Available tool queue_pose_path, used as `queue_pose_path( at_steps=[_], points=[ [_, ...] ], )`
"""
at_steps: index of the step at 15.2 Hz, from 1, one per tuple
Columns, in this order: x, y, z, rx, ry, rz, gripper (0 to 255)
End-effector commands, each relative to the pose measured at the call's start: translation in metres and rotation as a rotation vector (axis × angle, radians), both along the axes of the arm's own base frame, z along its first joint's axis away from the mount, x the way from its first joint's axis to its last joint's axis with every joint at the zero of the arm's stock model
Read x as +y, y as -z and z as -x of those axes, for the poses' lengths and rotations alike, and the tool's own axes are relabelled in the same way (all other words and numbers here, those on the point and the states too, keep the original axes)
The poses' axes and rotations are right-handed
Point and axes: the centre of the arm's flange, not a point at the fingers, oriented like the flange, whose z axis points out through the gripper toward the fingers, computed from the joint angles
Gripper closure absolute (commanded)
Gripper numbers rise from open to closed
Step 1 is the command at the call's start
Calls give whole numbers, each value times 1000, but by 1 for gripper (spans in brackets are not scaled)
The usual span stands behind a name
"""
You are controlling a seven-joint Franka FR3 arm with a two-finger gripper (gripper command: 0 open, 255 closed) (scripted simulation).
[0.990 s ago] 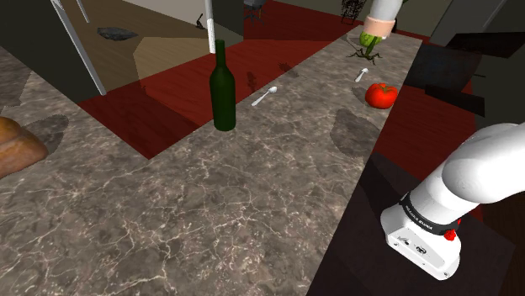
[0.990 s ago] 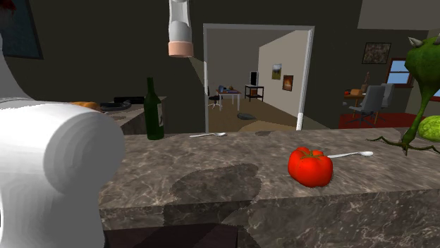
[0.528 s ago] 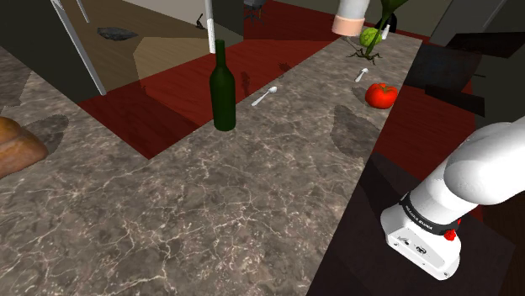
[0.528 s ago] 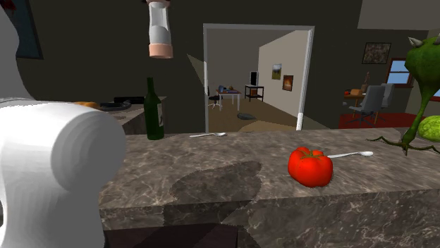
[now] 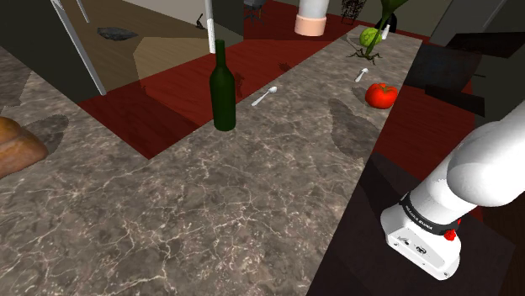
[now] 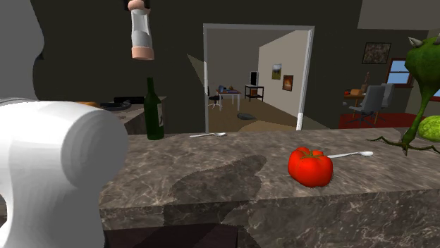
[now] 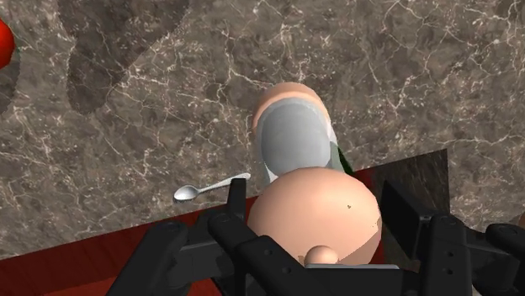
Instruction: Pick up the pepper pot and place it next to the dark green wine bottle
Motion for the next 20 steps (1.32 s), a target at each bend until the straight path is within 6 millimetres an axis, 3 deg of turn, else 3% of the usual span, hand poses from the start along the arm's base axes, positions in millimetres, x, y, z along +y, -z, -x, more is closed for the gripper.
queue_pose_path(
  at_steps=[1, 7, 20],
  points=[
    [25, -1, -10, 0, 1, -1, 255],
    [98, -2, -42, 0, 1, -1, 255],
    [98, 67, -42, 0, 1, -1, 255]
  ],
)
